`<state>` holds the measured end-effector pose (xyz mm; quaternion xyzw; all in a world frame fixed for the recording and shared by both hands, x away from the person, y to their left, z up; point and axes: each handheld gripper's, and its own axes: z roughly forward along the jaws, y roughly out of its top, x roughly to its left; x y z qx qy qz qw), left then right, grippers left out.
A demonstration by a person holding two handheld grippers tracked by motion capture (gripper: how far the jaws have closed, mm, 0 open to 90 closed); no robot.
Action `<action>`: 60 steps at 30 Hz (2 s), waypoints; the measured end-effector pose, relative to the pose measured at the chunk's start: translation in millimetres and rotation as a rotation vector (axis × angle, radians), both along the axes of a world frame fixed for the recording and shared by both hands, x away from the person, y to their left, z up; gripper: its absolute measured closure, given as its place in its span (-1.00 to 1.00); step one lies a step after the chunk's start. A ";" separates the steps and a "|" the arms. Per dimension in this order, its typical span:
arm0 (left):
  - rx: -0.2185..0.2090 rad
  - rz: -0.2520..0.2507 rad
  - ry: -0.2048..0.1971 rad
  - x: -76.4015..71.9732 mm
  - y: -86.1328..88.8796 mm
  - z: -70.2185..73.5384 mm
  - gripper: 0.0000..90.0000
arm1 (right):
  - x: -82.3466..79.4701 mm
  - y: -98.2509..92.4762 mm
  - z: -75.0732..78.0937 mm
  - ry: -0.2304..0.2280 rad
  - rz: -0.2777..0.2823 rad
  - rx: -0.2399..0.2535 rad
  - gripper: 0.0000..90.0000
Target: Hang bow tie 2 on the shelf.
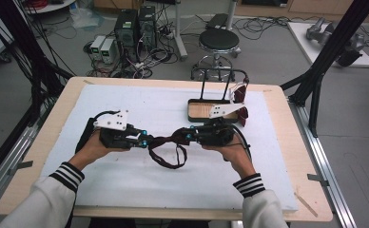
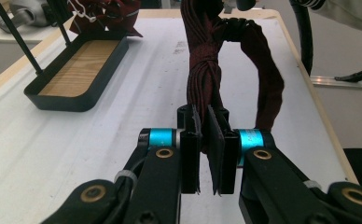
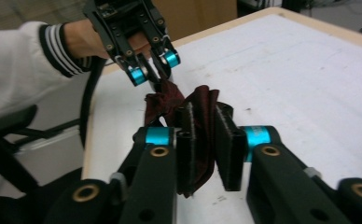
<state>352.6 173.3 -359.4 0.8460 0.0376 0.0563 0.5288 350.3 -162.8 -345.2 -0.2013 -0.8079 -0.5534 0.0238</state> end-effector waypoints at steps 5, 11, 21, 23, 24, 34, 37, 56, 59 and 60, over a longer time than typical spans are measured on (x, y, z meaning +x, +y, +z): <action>0.002 0.003 -0.002 0.2 0.2 0.1 0.85 | 0.1 0.2 -1.0 0.046 0.000 0.003 0.91; -0.001 0.011 0.001 0.5 0.6 0.1 0.85 | -0.3 0.6 -0.2 0.042 -0.006 0.004 0.92; -0.029 0.124 0.028 2.9 5.9 -3.4 -0.06 | -2.2 -3.1 3.2 0.002 -0.044 0.002 0.93; -0.027 0.168 0.023 4.0 7.5 -4.4 -0.31 | -2.7 -5.5 4.0 -0.014 -0.058 0.010 0.94; -0.038 0.188 0.021 4.1 8.8 -4.9 -0.43 | -3.0 -6.8 4.2 -0.025 -0.062 0.020 0.93; -0.121 0.348 0.018 -1.0 37.6 -23.8 -0.61 | -7.8 -17.1 5.6 -0.117 -0.148 0.063 0.93; -0.151 0.400 0.017 -4.4 47.4 -29.2 -0.61 | -9.0 -20.4 8.2 -0.154 -0.175 0.083 0.93; -0.238 0.590 -0.023 -34.7 83.4 -61.4 -0.61 | -14.2 -39.2 19.6 -0.342 -0.392 0.202 0.93; -0.246 0.612 -0.040 -38.9 87.3 -63.6 -0.61 | -14.5 -41.2 20.8 -0.367 -0.432 0.206 0.93; -0.239 0.621 -0.049 -40.2 88.3 -64.4 -0.61 | -14.2 -41.7 20.9 -0.377 -0.449 0.208 0.93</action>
